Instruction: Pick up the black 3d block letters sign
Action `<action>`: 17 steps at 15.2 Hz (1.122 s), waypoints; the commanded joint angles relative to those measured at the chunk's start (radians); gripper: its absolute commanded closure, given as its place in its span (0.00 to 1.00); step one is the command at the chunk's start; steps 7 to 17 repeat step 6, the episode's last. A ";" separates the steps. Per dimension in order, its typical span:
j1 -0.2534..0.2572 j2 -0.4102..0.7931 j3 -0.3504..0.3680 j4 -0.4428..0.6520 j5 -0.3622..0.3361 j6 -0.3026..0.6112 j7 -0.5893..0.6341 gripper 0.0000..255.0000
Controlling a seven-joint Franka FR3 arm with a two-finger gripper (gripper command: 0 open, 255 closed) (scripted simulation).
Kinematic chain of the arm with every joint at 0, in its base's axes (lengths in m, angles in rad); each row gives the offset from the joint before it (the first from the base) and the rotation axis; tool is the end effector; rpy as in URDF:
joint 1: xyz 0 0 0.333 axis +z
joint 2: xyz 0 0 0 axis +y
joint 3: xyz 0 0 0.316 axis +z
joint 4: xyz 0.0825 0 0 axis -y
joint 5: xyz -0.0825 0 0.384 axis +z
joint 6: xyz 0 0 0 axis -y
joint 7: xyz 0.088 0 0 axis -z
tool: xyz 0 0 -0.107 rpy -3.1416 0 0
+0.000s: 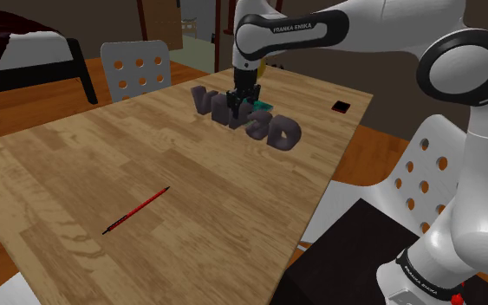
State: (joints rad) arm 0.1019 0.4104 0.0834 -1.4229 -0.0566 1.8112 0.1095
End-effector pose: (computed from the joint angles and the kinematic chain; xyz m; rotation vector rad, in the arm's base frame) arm 0.6703 0.1117 0.4617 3.1144 0.1298 -0.0269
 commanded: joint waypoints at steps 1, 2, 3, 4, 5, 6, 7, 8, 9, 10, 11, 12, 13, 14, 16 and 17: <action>0.002 -0.002 0.001 0.028 0.000 -0.028 0.001 1.00; 0.002 -0.002 0.001 0.041 0.001 -0.041 0.000 1.00; 0.002 -0.002 0.001 0.055 0.001 -0.055 0.000 1.00; 0.002 -0.002 0.001 0.068 0.001 -0.068 0.000 1.00; 0.002 -0.002 0.001 0.070 0.001 -0.070 -0.001 1.00; 0.002 -0.002 0.001 0.070 0.001 -0.070 -0.001 1.00; 0.002 -0.002 0.001 0.070 0.001 -0.070 -0.001 1.00; 0.002 -0.002 0.001 0.070 0.001 -0.070 -0.001 1.00; 0.002 -0.002 0.001 0.070 0.001 -0.070 -0.001 1.00; 0.002 -0.002 0.001 0.070 0.001 -0.070 -0.001 1.00; 0.002 -0.002 0.001 0.070 0.001 -0.070 -0.001 1.00; 0.002 -0.002 0.001 0.070 0.001 -0.070 -0.001 1.00; 0.002 -0.002 0.001 0.070 0.001 -0.070 -0.001 1.00; 0.002 -0.002 0.001 0.070 0.001 -0.070 -0.001 1.00; 0.002 -0.002 0.001 0.070 0.001 -0.070 -0.001 1.00; 0.002 -0.002 0.001 0.070 0.001 -0.070 -0.001 1.00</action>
